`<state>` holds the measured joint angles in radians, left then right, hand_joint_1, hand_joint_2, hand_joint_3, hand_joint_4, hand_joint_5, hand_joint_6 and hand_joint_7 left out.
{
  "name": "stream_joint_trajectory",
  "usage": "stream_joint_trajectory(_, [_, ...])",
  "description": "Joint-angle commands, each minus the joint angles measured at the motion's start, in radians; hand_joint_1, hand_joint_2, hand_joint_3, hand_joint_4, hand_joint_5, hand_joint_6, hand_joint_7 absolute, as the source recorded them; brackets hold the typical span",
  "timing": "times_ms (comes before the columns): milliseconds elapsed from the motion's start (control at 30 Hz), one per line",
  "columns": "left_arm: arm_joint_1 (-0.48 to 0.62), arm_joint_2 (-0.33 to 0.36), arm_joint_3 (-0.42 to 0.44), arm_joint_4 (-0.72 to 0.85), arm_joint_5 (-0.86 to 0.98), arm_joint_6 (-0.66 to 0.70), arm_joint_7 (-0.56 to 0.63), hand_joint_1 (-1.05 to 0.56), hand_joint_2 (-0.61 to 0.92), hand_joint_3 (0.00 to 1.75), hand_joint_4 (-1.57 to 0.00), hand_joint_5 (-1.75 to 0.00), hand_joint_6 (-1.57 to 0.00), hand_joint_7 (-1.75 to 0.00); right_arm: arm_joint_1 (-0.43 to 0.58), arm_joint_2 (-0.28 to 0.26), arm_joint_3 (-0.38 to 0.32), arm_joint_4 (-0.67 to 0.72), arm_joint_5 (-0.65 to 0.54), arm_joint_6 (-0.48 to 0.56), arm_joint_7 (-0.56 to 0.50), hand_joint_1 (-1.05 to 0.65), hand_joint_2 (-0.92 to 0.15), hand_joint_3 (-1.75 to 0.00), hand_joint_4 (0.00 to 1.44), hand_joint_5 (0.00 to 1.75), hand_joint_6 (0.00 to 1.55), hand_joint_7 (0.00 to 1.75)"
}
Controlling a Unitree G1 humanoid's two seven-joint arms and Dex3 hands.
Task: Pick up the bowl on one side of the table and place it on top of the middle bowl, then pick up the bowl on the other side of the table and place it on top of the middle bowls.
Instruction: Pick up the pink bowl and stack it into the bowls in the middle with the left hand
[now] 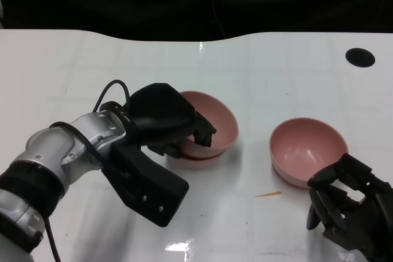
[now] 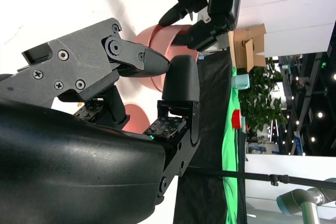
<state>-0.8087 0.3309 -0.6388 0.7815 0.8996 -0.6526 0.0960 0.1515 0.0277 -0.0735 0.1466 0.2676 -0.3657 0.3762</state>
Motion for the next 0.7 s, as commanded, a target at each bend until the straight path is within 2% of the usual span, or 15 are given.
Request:
stream_joint_trajectory(33, [-0.009, 0.029, -0.011, -0.019, 0.026, 0.007, 0.02, -0.39, 0.92, 0.2, -0.91, -0.47, -1.01, -0.1, 0.004, -0.01, -0.007, -0.01, 0.013, 0.001, -0.002, -0.2, -0.78, -0.67, 0.82, 1.75, 0.7, 1.56])
stream_joint_trajectory(67, [-0.005, 0.033, -0.01, -0.031, 0.026, 0.015, 0.012, -0.45, 0.92, 0.24, -0.91, -0.43, -1.0, -0.08, 0.003, -0.01, -0.008, -0.006, 0.015, -0.002, 0.001, -0.2, -0.78, -0.67, 0.82, 1.75, 0.7, 1.56])
stream_joint_trajectory(133, [0.003, 0.036, -0.004, -0.045, 0.016, 0.021, 0.001, -0.63, 0.92, 0.33, -0.88, -0.19, -0.92, -0.02, 0.003, -0.011, -0.009, -0.005, 0.015, -0.001, 0.0, -0.21, -0.78, -0.67, 0.82, 1.75, 0.7, 1.56])
stream_joint_trajectory(167, [0.008, 0.039, -0.001, -0.055, 0.011, 0.027, -0.008, -0.72, 0.92, 0.37, -0.82, -0.1, -0.84, -0.01, 0.003, -0.012, -0.009, -0.006, 0.011, -0.002, -0.002, -0.21, -0.77, -0.66, 0.82, 1.75, 0.71, 1.56])
stream_joint_trajectory(233, [0.016, 0.044, 0.002, -0.07, 0.001, 0.036, -0.026, -0.84, 0.92, 0.43, -0.65, -0.02, -0.71, 0.0, 0.004, -0.013, -0.009, -0.007, 0.005, -0.006, -0.004, -0.21, -0.78, -0.66, 0.82, 1.75, 0.71, 1.56])
stream_joint_trajectory(267, [0.021, 0.047, 0.005, -0.078, -0.008, 0.038, -0.038, -0.86, 0.92, 0.45, -0.61, -0.01, -0.68, 0.0, 0.003, -0.013, -0.009, -0.005, 0.006, -0.008, -0.002, -0.21, -0.78, -0.66, 0.82, 1.75, 0.71, 1.56])
stream_joint_trajectory(300, [0.025, 0.049, 0.008, -0.085, -0.017, 0.04, -0.051, -0.9, 0.92, 0.47, -0.49, 0.0, -0.61, 0.0, 0.0, -0.013, -0.011, 0.0, 0.01, -0.011, 0.003, -0.2, -0.78, -0.67, 0.82, 1.75, 0.7, 1.56])
stream_joint_trajectory(400, [0.041, 0.058, 0.016, -0.11, -0.025, 0.05, -0.067, -0.96, 0.92, 0.51, -0.29, 0.0, -0.49, 0.0, -0.003, -0.018, -0.015, 0.002, 0.017, -0.001, 0.008, -0.21, -0.78, -0.66, 0.83, 1.75, 0.71, 1.56])
stream_joint_trajectory(500, [0.054, 0.065, 0.02, -0.127, -0.027, 0.055, -0.07, -0.99, 0.92, 0.52, -0.19, 0.0, -0.45, 0.0, -0.006, -0.02, -0.019, 0.01, 0.021, -0.008, 0.015, -0.2, -0.79, -0.66, 0.83, 1.75, 0.7, 1.56])
stream_joint_trajectory(700, [0.083, 0.09, 0.024, -0.181, -0.025, 0.072, -0.074, -1.01, 0.92, 0.57, -0.12, 0.0, -0.41, 0.0, -0.006, -0.026, -0.025, 0.009, 0.021, 0.001, 0.018, -0.19, -0.79, -0.66, 0.83, 1.75, 0.7, 1.56])
